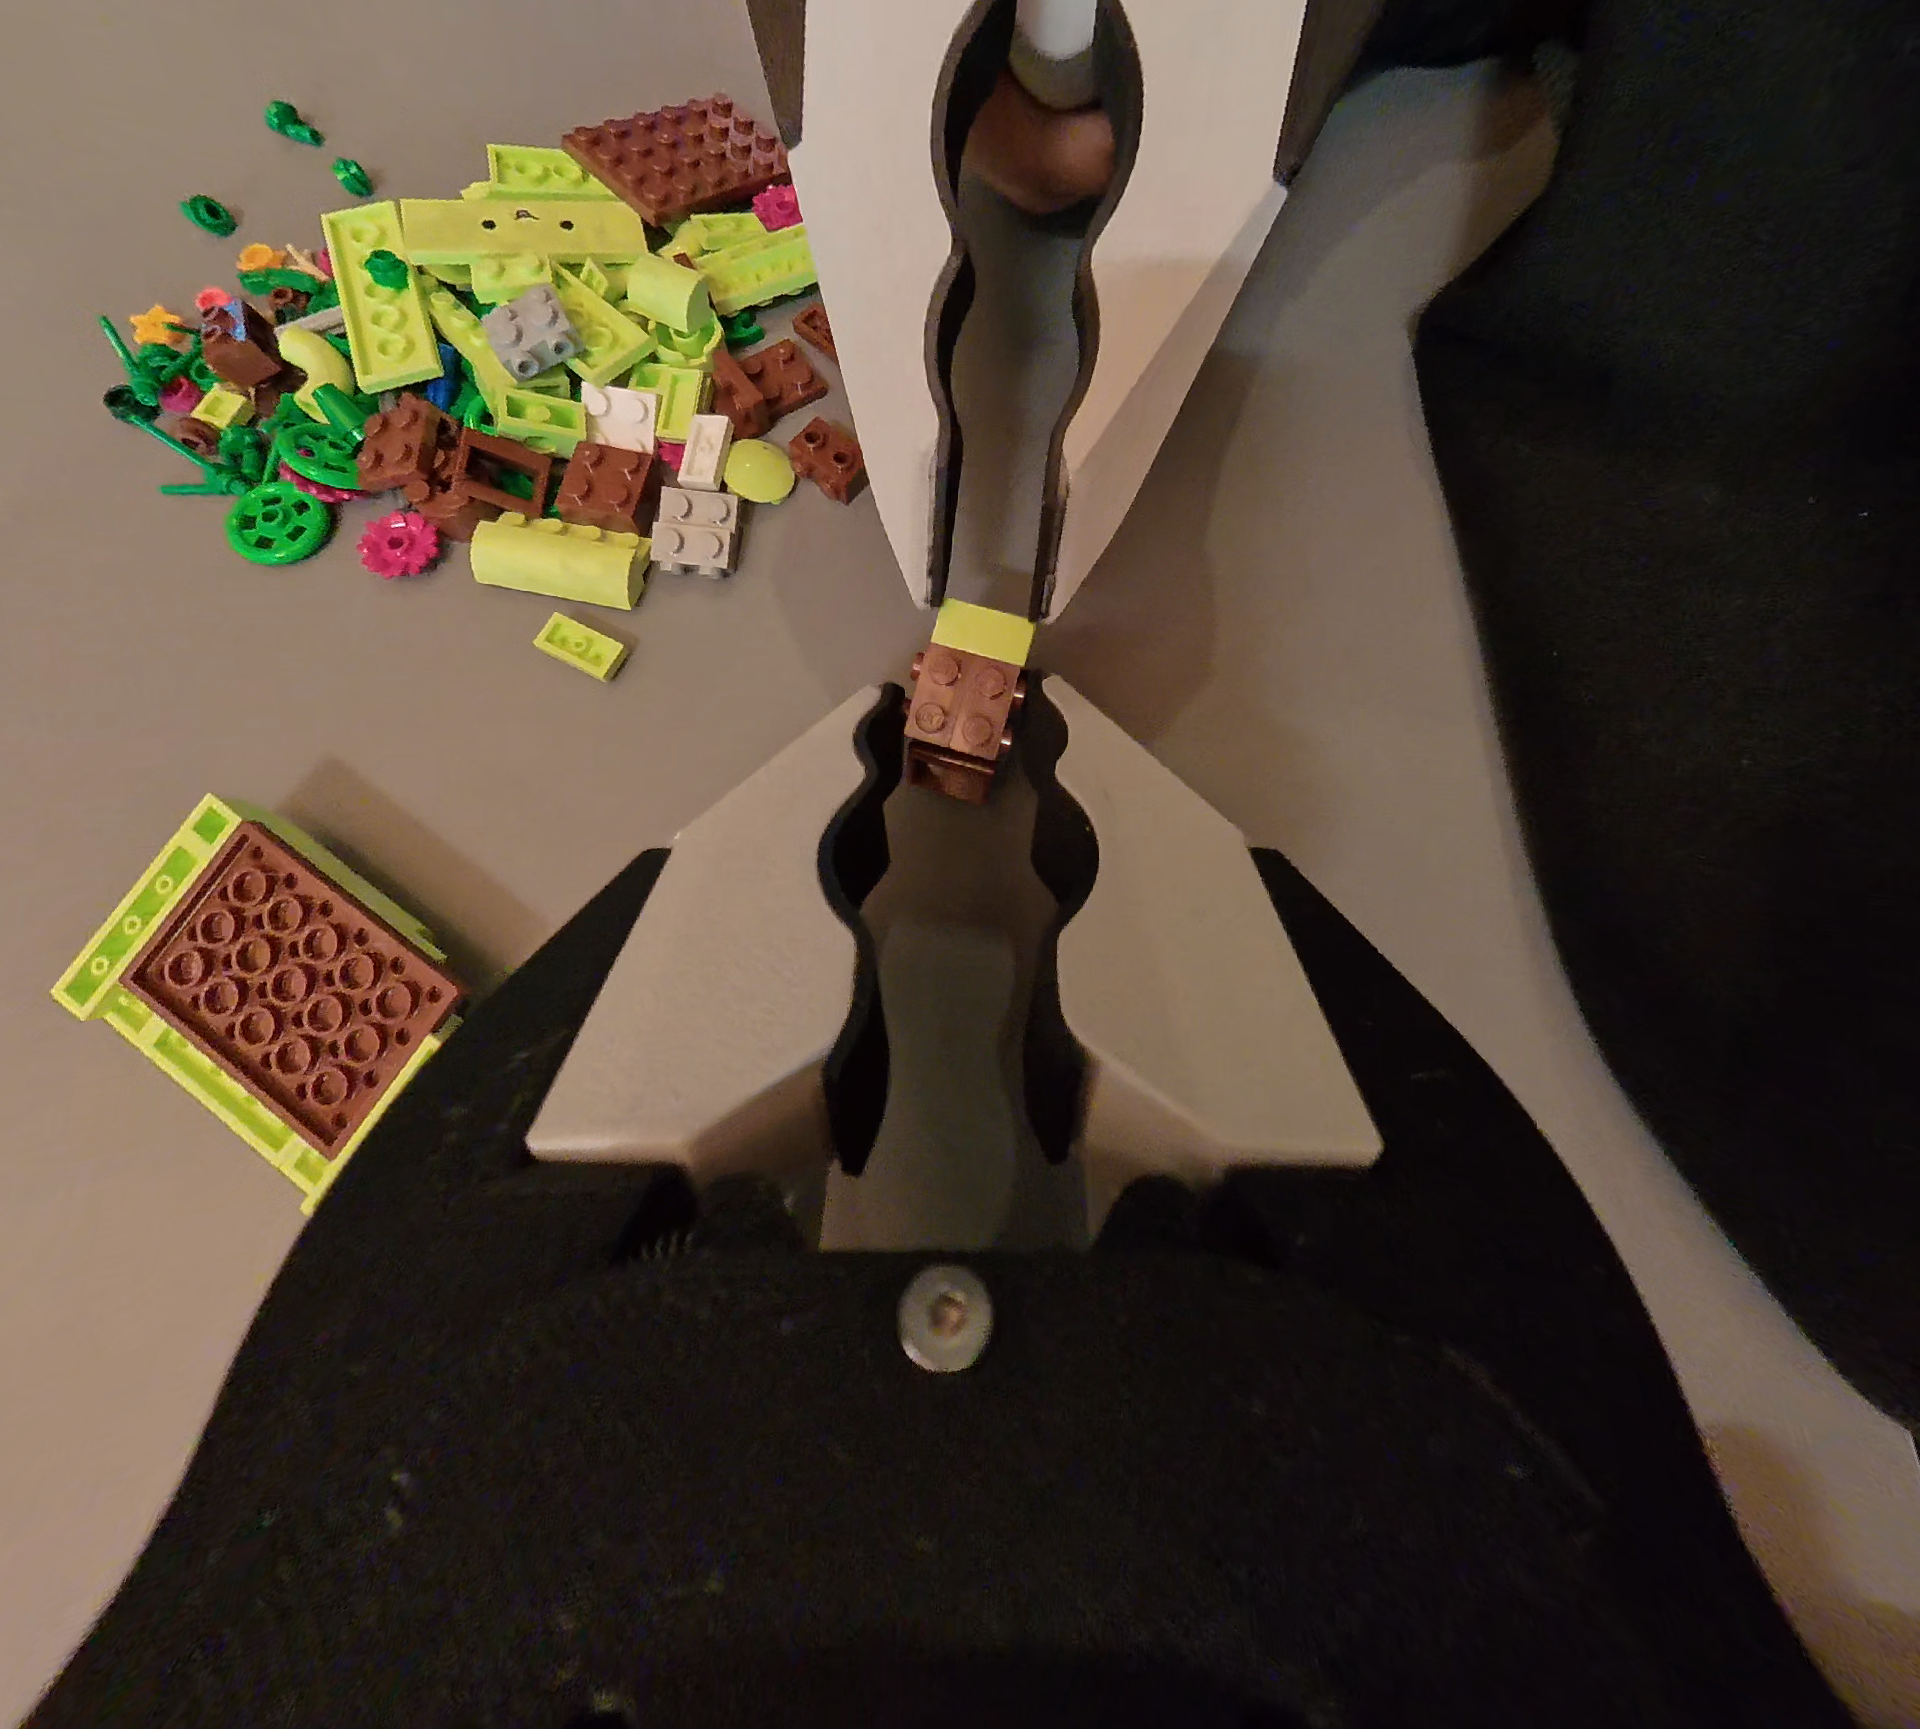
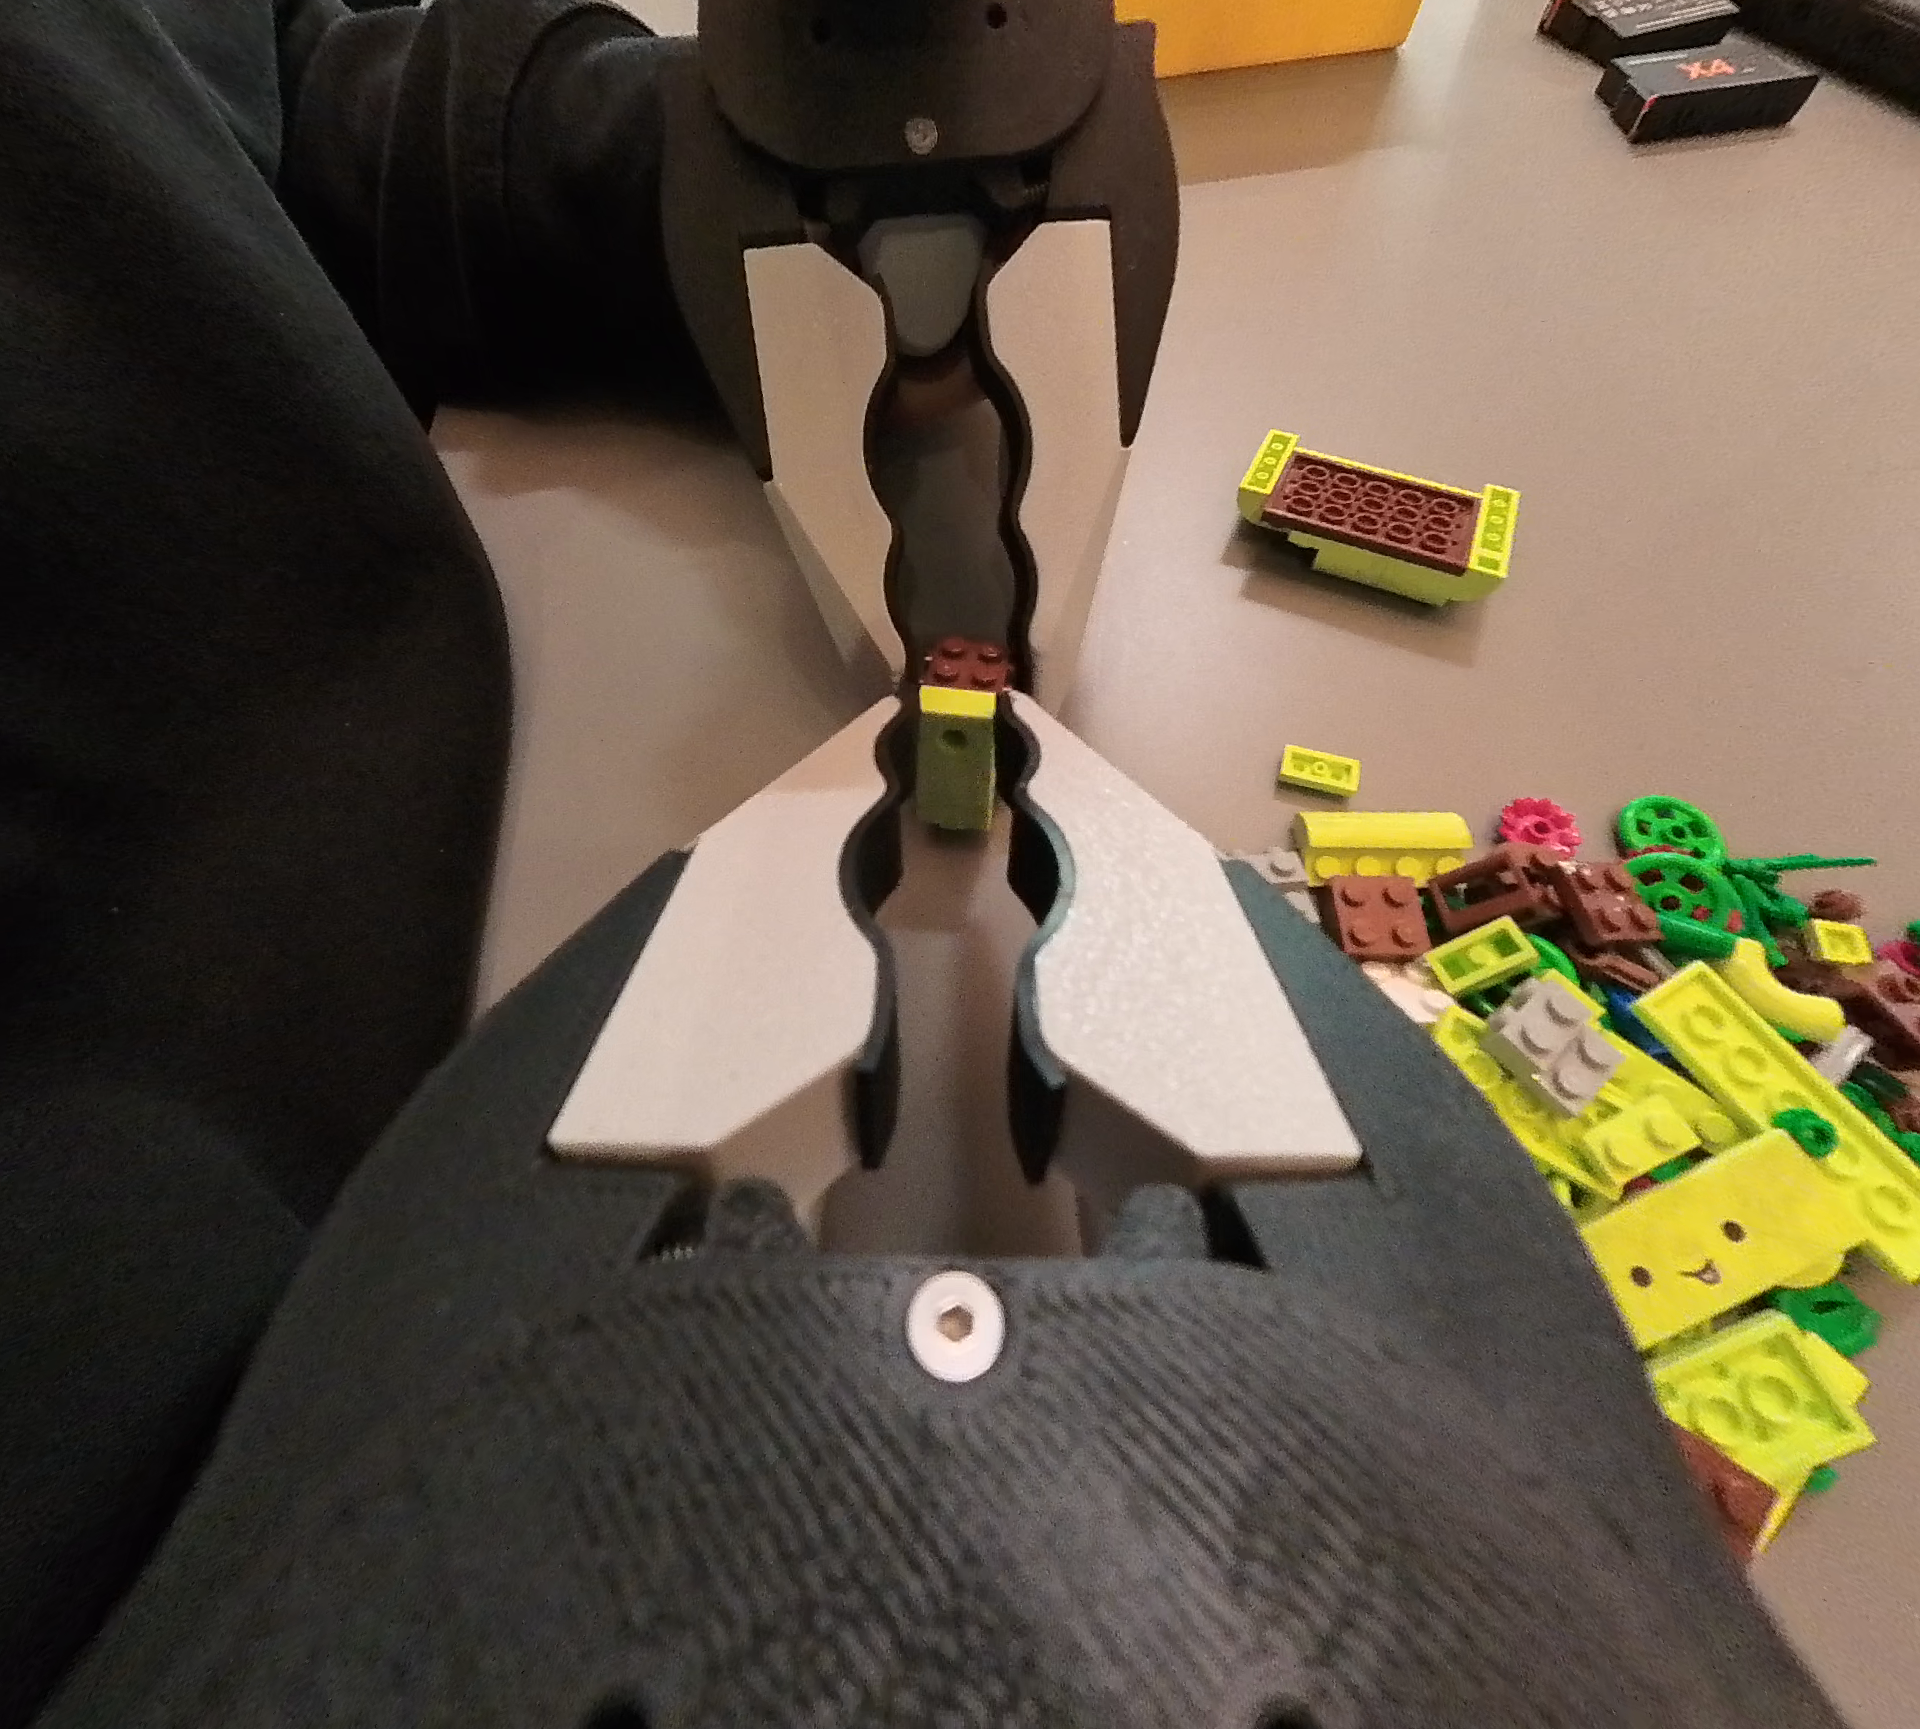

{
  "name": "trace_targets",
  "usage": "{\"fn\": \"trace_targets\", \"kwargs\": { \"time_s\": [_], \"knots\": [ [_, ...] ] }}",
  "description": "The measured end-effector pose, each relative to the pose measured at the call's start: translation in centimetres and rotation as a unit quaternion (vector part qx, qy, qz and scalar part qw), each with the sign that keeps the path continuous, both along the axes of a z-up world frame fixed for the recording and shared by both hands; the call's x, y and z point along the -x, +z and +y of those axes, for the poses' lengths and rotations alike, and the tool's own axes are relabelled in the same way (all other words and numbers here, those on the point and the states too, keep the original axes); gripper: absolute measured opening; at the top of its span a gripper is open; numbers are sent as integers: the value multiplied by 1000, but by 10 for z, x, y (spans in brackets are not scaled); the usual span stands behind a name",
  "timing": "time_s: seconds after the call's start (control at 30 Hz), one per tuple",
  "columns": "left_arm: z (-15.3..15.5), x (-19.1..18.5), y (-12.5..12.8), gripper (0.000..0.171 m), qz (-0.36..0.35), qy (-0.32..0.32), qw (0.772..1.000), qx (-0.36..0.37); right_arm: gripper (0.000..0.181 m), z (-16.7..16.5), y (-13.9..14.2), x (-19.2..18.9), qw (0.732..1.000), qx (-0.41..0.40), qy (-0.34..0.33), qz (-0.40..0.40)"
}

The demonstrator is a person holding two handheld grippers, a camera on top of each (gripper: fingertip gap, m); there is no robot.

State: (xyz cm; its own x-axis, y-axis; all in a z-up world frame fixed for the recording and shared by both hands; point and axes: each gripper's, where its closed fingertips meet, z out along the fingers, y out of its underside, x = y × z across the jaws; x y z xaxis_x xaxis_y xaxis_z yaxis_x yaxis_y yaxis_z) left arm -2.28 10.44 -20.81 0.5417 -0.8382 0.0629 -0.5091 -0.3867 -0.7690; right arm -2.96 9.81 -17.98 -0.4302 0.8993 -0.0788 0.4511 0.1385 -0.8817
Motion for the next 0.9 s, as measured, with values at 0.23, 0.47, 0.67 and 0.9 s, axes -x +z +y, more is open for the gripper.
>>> {"fn": "trace_targets", "kwargs": {
  "time_s": [0.23, 0.47, 0.67, 0.9],
  "knots": [
    [-2, -3, -1, 19, 3, -5, 1000, -1, 14, -1, -5, 0, 1000, -15, 0, -11],
    [-5, -3, -2, 19, 26, -9, 1000, -5, 13, -3, -4, 1, 999, 5, -15, -29],
    [-5, -9, -7, 19, 75, -15, 997, -27, 13, -18, 38, 6, 986, 163, 11, 27],
    [-5, -10, -7, 19, 35, -18, 999, -10, 14, 21, 32, 2, 995, 66, -56, 43]
  ]
}}
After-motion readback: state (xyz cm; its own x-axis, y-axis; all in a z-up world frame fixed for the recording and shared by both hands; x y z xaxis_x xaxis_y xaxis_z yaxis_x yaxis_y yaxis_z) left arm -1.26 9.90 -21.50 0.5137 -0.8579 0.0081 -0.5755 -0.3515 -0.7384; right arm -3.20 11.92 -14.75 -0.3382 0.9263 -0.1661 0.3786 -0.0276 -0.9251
